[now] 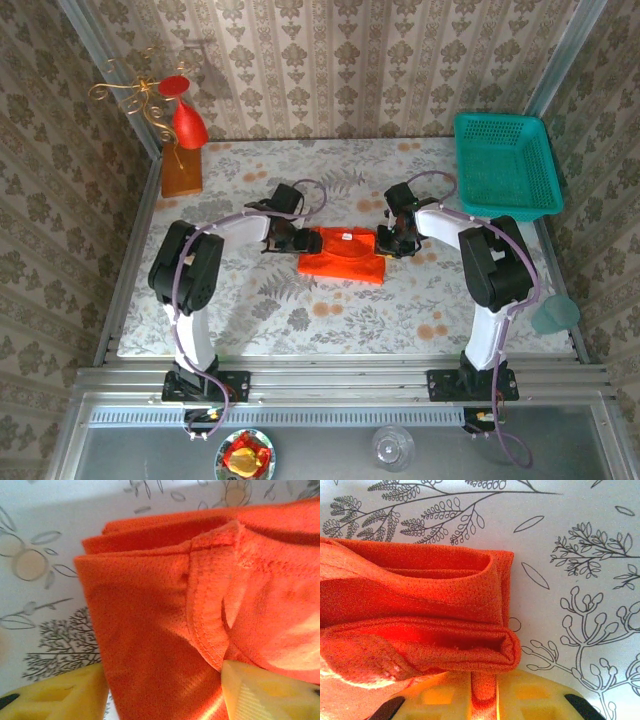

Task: Fold the inside-out t-shirt
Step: Move the T-shirt to the top-left of the table.

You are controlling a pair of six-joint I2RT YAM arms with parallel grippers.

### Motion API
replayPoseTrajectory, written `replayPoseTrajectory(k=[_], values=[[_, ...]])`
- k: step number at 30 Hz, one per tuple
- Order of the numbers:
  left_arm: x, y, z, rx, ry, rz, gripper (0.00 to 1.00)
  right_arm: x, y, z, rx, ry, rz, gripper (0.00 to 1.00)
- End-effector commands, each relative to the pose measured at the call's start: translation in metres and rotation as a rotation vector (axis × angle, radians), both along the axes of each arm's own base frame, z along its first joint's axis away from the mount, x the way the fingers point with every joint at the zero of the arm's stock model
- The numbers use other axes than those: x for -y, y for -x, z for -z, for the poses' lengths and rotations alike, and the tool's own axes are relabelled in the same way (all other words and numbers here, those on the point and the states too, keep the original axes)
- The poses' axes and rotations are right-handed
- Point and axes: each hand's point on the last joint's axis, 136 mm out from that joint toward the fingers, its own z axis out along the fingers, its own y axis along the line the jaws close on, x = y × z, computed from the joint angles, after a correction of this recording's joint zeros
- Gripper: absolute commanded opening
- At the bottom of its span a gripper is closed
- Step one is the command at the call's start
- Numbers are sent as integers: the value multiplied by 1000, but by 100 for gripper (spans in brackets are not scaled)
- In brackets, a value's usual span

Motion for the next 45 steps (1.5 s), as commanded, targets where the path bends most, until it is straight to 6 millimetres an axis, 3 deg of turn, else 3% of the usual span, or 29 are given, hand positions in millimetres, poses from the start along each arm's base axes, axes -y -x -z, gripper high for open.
replayPoseTrajectory(k=[1, 7, 13, 20, 23, 28, 32, 33, 36, 45], values=[[3, 6, 10, -29, -45, 20, 60, 8, 10, 18, -60, 39, 4, 18], [6, 13, 21, -19, -148, 40, 50, 7, 8, 17, -50, 30, 7, 17], [11, 19, 26, -19, -198, 67, 31, 8, 8, 17, -52, 28, 12, 17], [0, 13, 18, 8, -235, 56, 10, 7, 5, 8, -34, 19, 15, 19], [-13, 10, 14, 14, -251, 41, 4, 8, 3, -1, -13, 16, 19, 27], [-58, 2, 8, 27, -336, 20, 0, 16, 1, -20, 22, 26, 32, 40], [-105, -5, 6, 47, -449, 30, 0, 27, 3, -33, 48, 27, 43, 41], [-126, -10, 6, 44, -488, 15, 0, 31, 5, -36, 51, 27, 49, 41], [-166, -22, 6, 39, -596, -14, 0, 41, 10, -41, 59, 23, 69, 42], [-242, -66, -6, 77, -911, -14, 0, 56, 24, -66, 94, 6, 51, 42]])
